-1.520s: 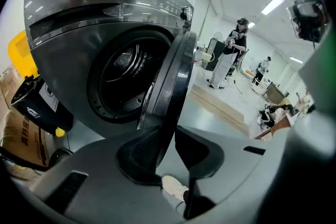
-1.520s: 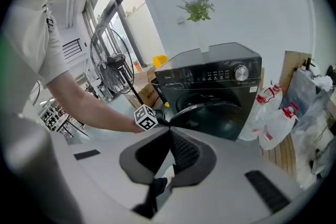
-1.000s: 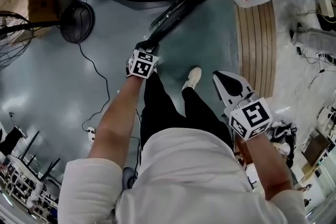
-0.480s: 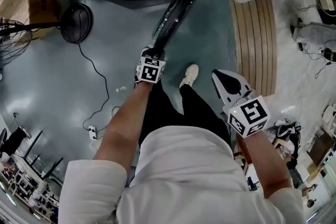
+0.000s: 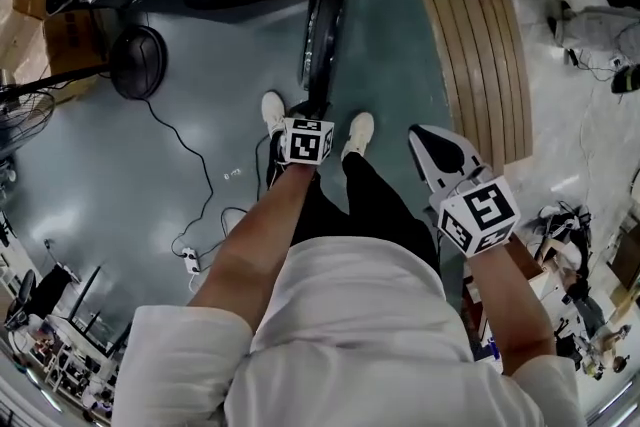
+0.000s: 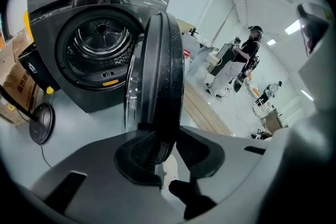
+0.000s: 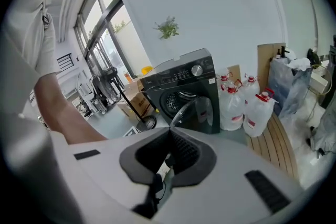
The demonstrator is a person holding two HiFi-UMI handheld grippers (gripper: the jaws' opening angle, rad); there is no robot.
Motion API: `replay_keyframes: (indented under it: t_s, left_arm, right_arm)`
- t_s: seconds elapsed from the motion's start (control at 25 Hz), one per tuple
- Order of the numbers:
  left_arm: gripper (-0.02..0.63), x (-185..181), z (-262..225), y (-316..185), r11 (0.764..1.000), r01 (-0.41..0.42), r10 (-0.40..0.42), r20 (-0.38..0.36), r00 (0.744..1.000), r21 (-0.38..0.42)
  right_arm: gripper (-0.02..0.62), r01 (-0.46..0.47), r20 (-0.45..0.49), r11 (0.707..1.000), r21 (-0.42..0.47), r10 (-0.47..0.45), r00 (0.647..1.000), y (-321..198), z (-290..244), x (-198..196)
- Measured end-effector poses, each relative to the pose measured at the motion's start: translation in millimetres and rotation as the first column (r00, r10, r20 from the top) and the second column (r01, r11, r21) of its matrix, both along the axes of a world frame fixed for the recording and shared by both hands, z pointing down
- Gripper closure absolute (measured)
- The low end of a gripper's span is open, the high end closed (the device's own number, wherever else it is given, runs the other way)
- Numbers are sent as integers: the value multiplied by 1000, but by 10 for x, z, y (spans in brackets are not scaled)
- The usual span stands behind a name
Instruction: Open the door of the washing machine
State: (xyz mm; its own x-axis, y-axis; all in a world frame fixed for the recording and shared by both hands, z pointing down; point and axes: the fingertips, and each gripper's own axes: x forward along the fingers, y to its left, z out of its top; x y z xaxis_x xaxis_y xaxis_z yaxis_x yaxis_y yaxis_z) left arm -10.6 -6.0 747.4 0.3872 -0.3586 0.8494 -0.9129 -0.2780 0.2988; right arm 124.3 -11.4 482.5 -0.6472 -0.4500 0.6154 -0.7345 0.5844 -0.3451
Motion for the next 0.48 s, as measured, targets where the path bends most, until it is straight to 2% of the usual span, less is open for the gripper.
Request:
replay_keyframes:
  t_s: [0.48]
  left_arm:
    - [491,765,19,13,993,72,-78,-68,995,-91]
  right_arm:
    - [586,-118,6,993,-8,118,993,247,36,493]
